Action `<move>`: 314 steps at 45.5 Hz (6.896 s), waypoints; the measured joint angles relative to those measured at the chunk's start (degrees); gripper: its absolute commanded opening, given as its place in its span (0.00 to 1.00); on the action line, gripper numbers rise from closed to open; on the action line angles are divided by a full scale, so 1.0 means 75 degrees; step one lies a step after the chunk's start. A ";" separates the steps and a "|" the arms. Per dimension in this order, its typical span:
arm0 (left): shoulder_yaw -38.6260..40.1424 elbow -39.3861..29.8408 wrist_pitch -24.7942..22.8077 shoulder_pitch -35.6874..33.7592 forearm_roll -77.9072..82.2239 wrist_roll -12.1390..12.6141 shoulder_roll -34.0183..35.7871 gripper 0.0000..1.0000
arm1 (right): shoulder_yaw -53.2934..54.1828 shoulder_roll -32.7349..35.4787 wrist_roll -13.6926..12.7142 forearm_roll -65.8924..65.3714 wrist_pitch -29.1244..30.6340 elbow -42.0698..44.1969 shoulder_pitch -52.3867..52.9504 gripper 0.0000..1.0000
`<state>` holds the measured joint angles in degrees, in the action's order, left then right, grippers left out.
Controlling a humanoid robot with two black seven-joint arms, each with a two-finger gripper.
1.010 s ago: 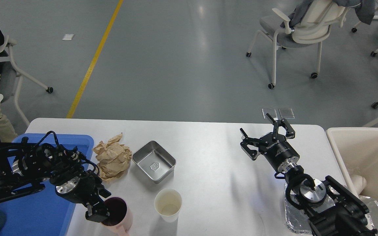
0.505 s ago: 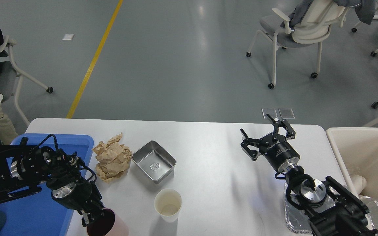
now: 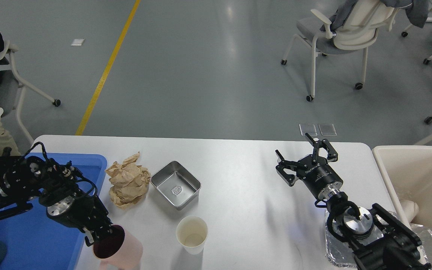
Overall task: Tidy desktop
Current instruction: 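Lift the pink mug and lower it into the blue tray, then release the mug and raise the left gripper away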
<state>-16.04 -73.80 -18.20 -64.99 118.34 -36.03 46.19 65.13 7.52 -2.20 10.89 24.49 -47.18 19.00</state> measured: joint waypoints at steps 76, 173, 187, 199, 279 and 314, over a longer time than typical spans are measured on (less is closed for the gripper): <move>0.2327 -0.1754 0.2006 0.1339 0.0743 -0.0838 0.6400 0.03 | -0.0013 -0.0066 0.0000 0.0003 -0.0002 0.0078 0.0034 1.00; 0.2378 0.2736 0.3259 0.3446 0.0182 -0.0605 0.2236 0.91 | -0.0024 -0.0232 0.0012 -0.0211 0.0004 0.0080 -0.0013 1.00; 0.2464 0.2621 0.2957 0.3275 -0.2535 0.0019 0.2021 0.97 | -0.0025 -0.0292 0.0010 -0.0270 -0.0006 0.0080 -0.0003 1.00; 0.2639 0.2599 0.1404 0.2479 -0.6533 0.1818 0.1482 0.97 | -0.0025 -0.0300 0.0010 -0.0280 -0.0008 0.0080 -0.0009 1.00; 0.2890 -0.3493 0.4587 0.4096 -1.5793 0.2609 0.4710 0.97 | -0.0214 -0.0415 0.0000 -0.0666 -0.0043 0.0116 -0.0183 1.00; 0.3024 -0.2197 0.3358 0.3986 -1.6221 0.2650 0.4203 0.97 | -0.0329 -0.0539 0.0012 -0.0680 -0.0067 0.0082 -0.0156 1.00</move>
<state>6.64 -90.28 6.99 -35.10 -3.32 -16.16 77.71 62.66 3.48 -2.10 5.79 23.99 -46.57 17.83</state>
